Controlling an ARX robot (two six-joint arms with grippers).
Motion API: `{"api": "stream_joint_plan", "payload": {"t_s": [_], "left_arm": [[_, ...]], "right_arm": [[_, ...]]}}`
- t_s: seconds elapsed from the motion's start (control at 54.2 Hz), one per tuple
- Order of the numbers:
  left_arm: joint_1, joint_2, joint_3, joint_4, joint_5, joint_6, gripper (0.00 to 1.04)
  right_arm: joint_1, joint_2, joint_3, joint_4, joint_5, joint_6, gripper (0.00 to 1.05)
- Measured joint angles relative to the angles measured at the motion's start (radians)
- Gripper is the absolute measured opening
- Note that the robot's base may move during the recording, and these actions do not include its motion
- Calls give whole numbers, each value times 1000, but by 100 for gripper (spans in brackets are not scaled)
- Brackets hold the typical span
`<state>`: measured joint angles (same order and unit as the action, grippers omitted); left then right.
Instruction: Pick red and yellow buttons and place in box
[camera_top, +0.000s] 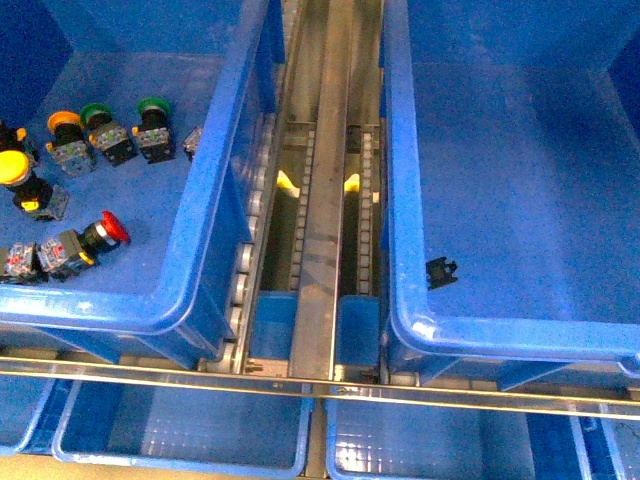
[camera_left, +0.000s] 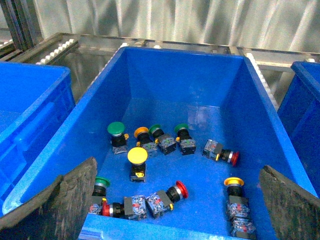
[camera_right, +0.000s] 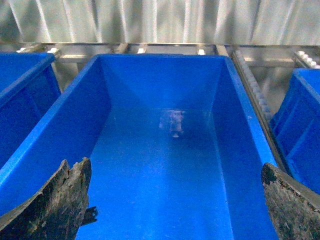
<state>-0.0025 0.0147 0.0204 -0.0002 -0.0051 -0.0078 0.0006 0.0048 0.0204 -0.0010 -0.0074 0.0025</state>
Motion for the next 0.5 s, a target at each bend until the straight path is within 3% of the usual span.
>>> {"api": "stream_joint_plan", "payload": {"t_s": [0.148,0.203,0.277,0.314,0.498], "left_arm": [[-3,6,3,-8,-8,-10,97],[-51,117,87,-215,-166,-131,97],[-73,341,215,-385,-292,-293,97],[-66,507,307,-369,-289,-397,97],[-31,856,530,-164,-262,-435,97]], "right_arm": [[0,0,0,0,7,0,98],[0,0,0,0,6,0,98],[0,-1,0,0,7,0,98],[0,-1,0,0,8,0,98],[0,-1,0,0,7,0,98]]}}
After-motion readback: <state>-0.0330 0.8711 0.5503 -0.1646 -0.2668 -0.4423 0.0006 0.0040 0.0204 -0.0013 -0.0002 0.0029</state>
